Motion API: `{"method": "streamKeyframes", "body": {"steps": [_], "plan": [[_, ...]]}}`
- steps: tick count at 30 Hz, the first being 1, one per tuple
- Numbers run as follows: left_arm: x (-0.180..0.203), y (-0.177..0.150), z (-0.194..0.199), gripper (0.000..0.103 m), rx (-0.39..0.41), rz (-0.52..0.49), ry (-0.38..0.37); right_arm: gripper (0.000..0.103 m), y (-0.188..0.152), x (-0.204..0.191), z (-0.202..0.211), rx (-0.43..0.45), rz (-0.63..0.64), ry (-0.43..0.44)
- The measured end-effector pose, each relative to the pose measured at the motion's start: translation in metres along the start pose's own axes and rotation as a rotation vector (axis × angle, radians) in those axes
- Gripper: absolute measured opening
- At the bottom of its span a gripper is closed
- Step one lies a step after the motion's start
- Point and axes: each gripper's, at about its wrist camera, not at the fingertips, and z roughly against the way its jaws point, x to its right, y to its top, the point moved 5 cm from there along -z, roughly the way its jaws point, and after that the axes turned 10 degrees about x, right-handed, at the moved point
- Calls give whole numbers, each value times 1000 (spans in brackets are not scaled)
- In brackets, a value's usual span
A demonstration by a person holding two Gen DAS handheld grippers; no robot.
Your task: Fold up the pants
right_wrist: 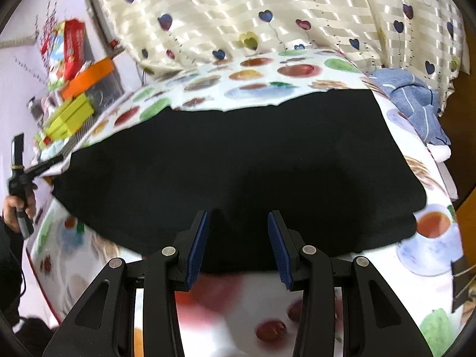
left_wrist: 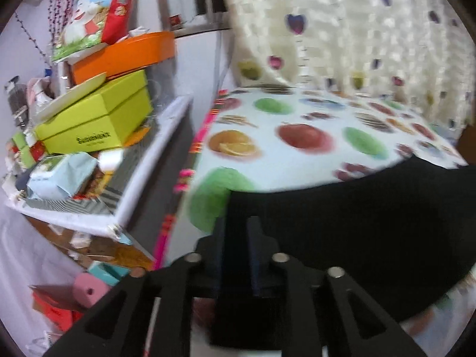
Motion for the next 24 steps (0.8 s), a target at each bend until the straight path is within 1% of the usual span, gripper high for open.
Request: {"method": "streamKeyframes", "body": {"steps": [2,4,5,6,7,8,10,13,16,19,21,23,24], "plan": [[11,-12,4,24,-24,-12,-30,43,-6,3,8,-9,37,-26],[19,-26,2,24,-60,-27,-36,43,-10,12,15,-23,27,-47],[22,-30,0,24,-91,-30,-37,43,-12,17,19,-21,17,-60],[23,-33,2,24,-101,-21,-39,43,-15,26,23,-34,9,-106],[23,-32,6,24,-91,-11,-35,43,-17,34,27,-38,3,-150],[23,-32,9,24,-84,-7,-33,43,-18,40,30,-28,-8,-171],[24,-32,14,24,-85,-3,-26,43,-15,56,41,6,-75,-190],[23,-36,19,24,-79,9,-20,43,-5,71,56,84,-156,-208],[10,-41,21,25,-91,70,20,43,7,69,56,126,-167,-199],[-3,-44,31,25,-76,141,55,43,12,56,46,125,-145,-169],[-9,-46,41,26,-59,181,65,43,13,46,39,119,-123,-145],[-14,-51,50,29,-48,233,61,43,12,32,29,104,-93,-116],[-15,-54,55,34,-43,263,51,43,11,25,24,97,-79,-101]]}}
